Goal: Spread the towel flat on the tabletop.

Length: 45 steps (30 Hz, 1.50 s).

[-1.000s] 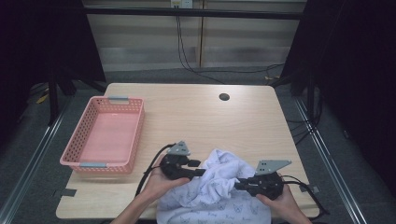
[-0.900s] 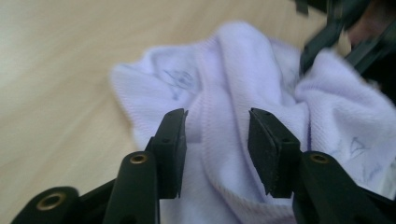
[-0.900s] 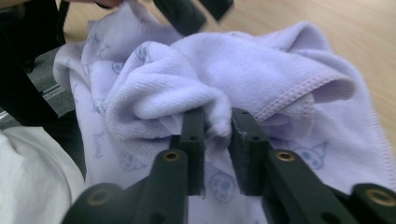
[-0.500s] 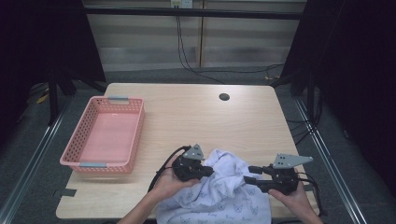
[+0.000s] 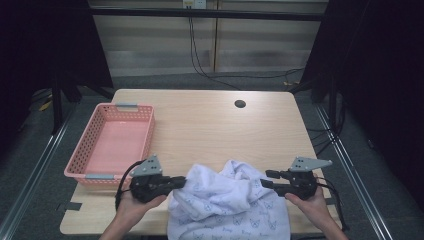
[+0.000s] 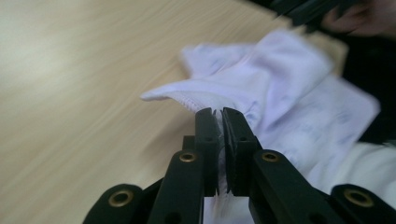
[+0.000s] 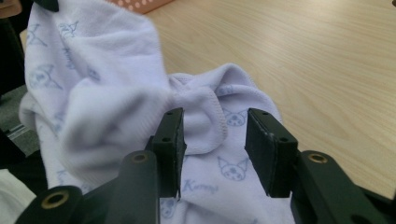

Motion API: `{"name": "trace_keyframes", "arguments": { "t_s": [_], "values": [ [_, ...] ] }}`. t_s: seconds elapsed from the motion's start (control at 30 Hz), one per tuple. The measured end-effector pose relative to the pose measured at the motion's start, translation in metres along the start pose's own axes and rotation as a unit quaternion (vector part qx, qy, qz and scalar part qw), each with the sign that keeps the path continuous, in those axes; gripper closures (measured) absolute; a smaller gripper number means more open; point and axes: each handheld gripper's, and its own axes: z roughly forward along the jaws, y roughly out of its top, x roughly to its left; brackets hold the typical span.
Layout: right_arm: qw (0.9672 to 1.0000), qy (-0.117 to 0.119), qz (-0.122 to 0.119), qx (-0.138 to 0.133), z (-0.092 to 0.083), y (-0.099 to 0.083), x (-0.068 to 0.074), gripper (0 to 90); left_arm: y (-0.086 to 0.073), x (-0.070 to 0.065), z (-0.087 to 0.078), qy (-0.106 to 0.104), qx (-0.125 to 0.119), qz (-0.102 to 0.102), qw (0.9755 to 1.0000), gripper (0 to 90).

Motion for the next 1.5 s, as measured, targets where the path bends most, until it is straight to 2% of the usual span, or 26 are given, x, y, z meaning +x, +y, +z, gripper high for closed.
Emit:
{"name": "trace_keyframes", "arguments": {
  "t_s": [0.07, 0.13, 0.2, 0.23, 0.3, 0.33, 0.4, 0.47, 0.57, 0.6, 0.63, 0.67, 0.7, 0.73, 0.8, 0.93, 1.0, 1.03, 1.1, 1.17, 1.23, 1.3, 1.37, 1.43, 1.47, 1.5],
  "values": [
    [1.0000, 0.001, -0.001, 0.005, 0.005, 0.001, -0.002, 59.0, -0.016, 0.005, -0.001, 0.020, 0.027, -0.008, 0.9994, 85.8],
    [0.9999, -0.001, -0.003, 0.012, 0.014, 0.004, -0.005, 59.8, -0.029, 0.011, 0.001, 0.003, 0.029, -0.031, 0.9991, 85.4],
    [0.9998, 0.008, 0.001, 0.016, 0.023, 0.006, -0.008, 59.8, -0.034, 0.015, 0.004, -0.016, 0.022, -0.047, 0.9985, 82.9],
    [0.9997, 0.009, 0.001, 0.021, 0.027, 0.007, -0.009, 59.6, -0.035, 0.018, 0.005, -0.021, 0.018, -0.055, 0.9981, 79.0],
    [0.9994, 0.010, -0.006, 0.033, 0.039, 0.009, -0.012, 58.2, -0.030, 0.023, 0.007, -0.016, 0.004, -0.068, 0.9975, 74.1],
    [0.9992, 0.020, -0.002, 0.036, 0.046, 0.011, -0.013, 57.3, -0.027, 0.026, 0.008, -0.013, -0.004, -0.075, 0.9971, 70.6],
    [0.9986, 0.033, -0.007, 0.040, 0.057, 0.013, -0.013, 55.9, -0.023, 0.030, 0.012, -0.021, -0.007, -0.078, 0.9967, 67.8],
    [0.9974, 0.052, -0.011, 0.048, 0.069, 0.014, -0.011, 54.0, -0.020, 0.035, 0.019, -0.026, -0.005, -0.088, 0.9958, 63.2],
    [0.9950, 0.060, -0.024, 0.076, 0.089, 0.013, -0.005, 50.2, -0.020, 0.037, 0.030, -0.022, 0.005, -0.091, 0.9956, 59.1],
    [0.9943, 0.062, -0.024, 0.083, 0.095, 0.012, -0.004, 53.2, -0.021, 0.036, 0.033, -0.015, 0.017, -0.086, 0.9960, 56.6],
    [0.9938, 0.060, -0.029, 0.089, 0.098, 0.011, -0.002, 63.3, -0.022, 0.035, 0.035, -0.013, 0.024, -0.084, 0.9961, 55.9],
    [0.9937, 0.062, -0.032, 0.087, 0.097, 0.010, 0.000, 74.0, -0.024, 0.033, 0.035, -0.026, 0.026, -0.080, 0.9961, 56.2],
    [0.9951, 0.051, -0.034, 0.078, 0.094, 0.011, 0.002, 83.8, -0.025, 0.032, 0.036, -0.034, 0.028, -0.075, 0.9962, 59.1],
    [0.9959, 0.039, -0.035, 0.074, 0.091, 0.012, 0.003, 85.7, -0.026, 0.028, 0.036, -0.036, 0.031, -0.064, 0.9968, 61.5],
    [0.9981, 0.014, -0.028, 0.053, 0.076, 0.013, 0.001, 86.9, -0.028, 0.022, 0.036, -0.052, 0.031, -0.049, 0.9970, 67.8],
    [0.9996, -0.026, -0.004, 0.006, 0.037, 0.013, -0.009, 87.3, -0.027, 0.010, 0.037, -0.059, 0.030, -0.018, 0.9976, 80.0],
    [0.9987, -0.050, 0.003, -0.012, 0.017, 0.010, -0.015, 87.3, -0.026, 0.007, 0.038, -0.068, 0.030, -0.011, 0.9972, 82.7],
    [0.9983, -0.054, 0.010, -0.018, 0.009, 0.008, -0.017, 87.3, -0.025, 0.004, 0.039, -0.073, 0.031, -0.006, 0.9968, 83.2],
    [0.9961, -0.080, 0.022, -0.030, -0.012, 0.001, -0.022, 87.3, -0.024, -0.001, 0.041, -0.080, 0.034, 0.004, 0.9962, 84.0],
    [0.9947, -0.090, 0.036, -0.033, -0.025, -0.008, -0.027, 87.3, -0.025, -0.004, 0.041, -0.090, 0.036, 0.009, 0.9952, 84.3],
    [0.9931, -0.101, 0.052, -0.026, -0.033, -0.020, -0.031, 87.3, -0.027, -0.006, 0.043, -0.105, 0.047, 0.008, 0.9933, 83.8],
    [0.9917, -0.109, 0.065, -0.016, -0.035, -0.030, -0.034, 87.2, -0.028, -0.006, 0.043, -0.105, 0.051, 0.005, 0.9932, 80.5],
    [0.9916, -0.114, 0.061, -0.009, -0.035, -0.032, -0.034, 87.2, -0.026, -0.002, 0.040, -0.103, 0.043, 0.000, 0.9937, 77.1],
    [0.9917, -0.112, 0.059, -0.017, -0.034, -0.030, -0.033, 87.2, -0.023, 0.004, 0.036, -0.091, 0.019, -0.028, 0.9953, 65.6],
    [0.9921, -0.110, 0.058, -0.020, -0.034, -0.028, -0.033, 87.2, -0.022, 0.007, 0.035, -0.084, 0.010, -0.043, 0.9955, 62.0],
    [0.9924, -0.107, 0.056, -0.023, -0.034, -0.028, -0.032, 87.1, -0.021, 0.012, 0.034, -0.071, 0.000, -0.059, 0.9957, 62.4]
  ]
}}
